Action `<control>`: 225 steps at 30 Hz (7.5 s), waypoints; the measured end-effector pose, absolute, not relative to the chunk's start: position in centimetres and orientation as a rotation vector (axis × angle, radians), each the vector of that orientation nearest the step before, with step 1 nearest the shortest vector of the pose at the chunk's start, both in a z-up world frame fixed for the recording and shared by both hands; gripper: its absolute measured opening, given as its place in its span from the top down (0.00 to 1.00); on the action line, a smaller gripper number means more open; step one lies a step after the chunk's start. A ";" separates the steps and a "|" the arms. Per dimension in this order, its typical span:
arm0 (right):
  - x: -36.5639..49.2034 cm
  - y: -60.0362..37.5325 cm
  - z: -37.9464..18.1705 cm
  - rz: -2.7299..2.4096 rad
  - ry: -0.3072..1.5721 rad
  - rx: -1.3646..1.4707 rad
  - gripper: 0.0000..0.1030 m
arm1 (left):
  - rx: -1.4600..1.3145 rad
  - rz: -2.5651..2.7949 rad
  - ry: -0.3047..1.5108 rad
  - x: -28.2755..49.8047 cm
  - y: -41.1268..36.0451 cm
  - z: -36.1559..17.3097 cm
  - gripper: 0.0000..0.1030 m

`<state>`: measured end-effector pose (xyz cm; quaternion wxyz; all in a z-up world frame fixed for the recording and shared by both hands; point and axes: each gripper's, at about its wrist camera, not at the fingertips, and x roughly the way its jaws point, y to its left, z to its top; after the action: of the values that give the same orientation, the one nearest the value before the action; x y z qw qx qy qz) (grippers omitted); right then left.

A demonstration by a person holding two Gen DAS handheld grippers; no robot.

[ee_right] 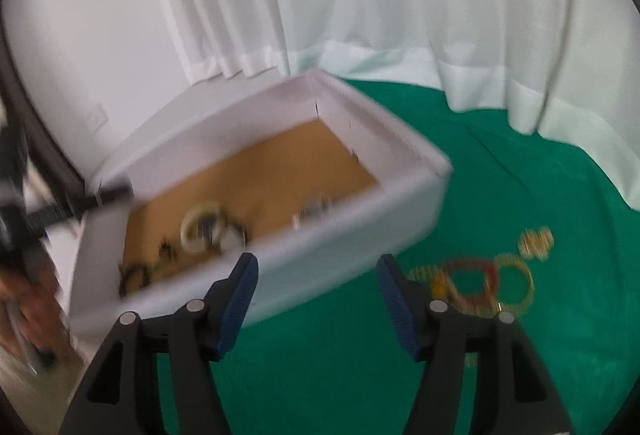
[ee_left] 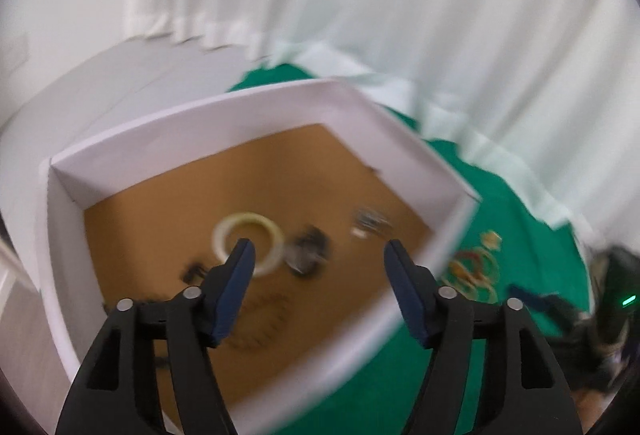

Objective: Organize jewelry

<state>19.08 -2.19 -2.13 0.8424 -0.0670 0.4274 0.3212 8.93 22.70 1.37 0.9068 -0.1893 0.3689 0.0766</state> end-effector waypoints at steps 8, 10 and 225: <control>9.5 -15.3 -7.3 0.427 0.879 -0.133 0.39 | -0.301 -0.116 0.793 4.5 10.6 -1.1 0.19; 8.4 -17.6 -7.6 0.362 0.871 -0.112 0.39 | -0.275 -0.146 0.820 4.5 8.3 -2.5 0.19; 31.0 13.2 -2.0 0.806 0.970 -0.054 0.57 | -0.378 0.361 0.805 11.3 38.1 -1.0 0.55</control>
<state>31.03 13.24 -1.97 0.8073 -0.0250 0.4536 0.3767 11.31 38.05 -1.02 0.8871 -0.1820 0.3870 0.1735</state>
